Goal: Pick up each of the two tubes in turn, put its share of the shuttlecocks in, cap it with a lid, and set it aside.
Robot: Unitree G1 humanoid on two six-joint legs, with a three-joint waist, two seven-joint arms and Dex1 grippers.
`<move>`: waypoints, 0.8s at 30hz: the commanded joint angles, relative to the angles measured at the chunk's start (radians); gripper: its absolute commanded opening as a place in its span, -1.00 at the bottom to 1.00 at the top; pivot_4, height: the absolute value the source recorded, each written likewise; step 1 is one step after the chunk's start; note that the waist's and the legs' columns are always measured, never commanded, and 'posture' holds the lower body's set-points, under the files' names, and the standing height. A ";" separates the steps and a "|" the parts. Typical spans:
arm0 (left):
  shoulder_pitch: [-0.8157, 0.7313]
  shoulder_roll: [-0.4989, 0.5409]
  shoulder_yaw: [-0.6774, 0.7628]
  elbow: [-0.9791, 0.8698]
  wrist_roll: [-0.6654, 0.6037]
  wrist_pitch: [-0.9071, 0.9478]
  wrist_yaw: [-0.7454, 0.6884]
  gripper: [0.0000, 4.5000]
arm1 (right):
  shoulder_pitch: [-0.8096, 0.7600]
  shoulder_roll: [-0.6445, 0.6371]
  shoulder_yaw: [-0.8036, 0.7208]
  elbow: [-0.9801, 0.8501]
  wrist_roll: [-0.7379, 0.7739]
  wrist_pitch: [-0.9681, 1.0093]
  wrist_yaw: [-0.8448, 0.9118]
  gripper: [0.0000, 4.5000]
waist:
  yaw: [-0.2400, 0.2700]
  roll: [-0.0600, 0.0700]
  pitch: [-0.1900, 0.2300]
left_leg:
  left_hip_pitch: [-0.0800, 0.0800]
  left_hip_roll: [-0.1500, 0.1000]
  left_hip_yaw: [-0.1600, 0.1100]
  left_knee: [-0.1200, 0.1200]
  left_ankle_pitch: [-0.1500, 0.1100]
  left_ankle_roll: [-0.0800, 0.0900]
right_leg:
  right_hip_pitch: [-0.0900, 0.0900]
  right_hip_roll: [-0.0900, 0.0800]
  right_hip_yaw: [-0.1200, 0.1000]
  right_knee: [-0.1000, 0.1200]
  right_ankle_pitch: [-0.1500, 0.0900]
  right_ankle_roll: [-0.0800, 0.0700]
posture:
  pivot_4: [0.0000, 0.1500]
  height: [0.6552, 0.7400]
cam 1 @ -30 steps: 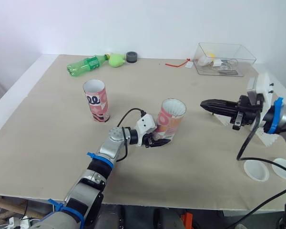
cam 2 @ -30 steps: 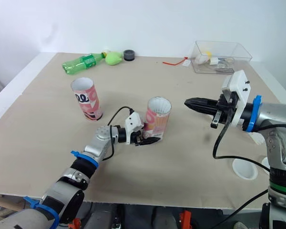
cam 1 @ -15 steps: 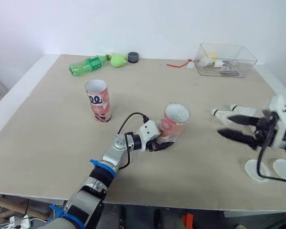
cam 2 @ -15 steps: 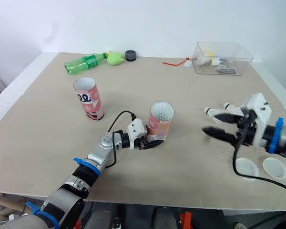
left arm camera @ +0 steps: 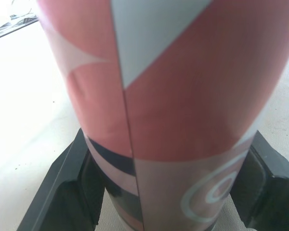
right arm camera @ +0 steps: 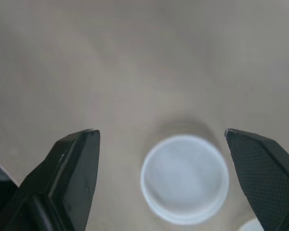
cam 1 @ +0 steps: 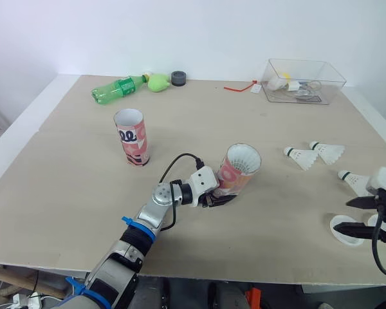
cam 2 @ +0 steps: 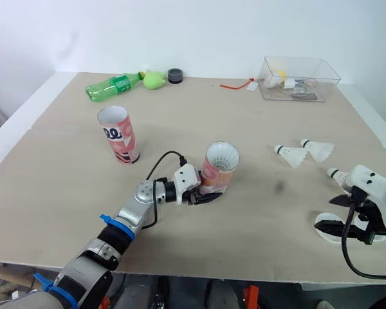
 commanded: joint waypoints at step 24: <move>0.051 -0.011 -0.069 -0.012 0.032 0.047 -0.007 0.33 | -0.041 0.010 0.172 0.087 -0.076 -0.109 0.026 0.98 | 0.000 0.000 0.000 | 0.002 0.000 0.000 0.000 -0.001 0.000 | 0.002 0.001 0.000 0.000 -0.001 0.000 | 1.00 1.00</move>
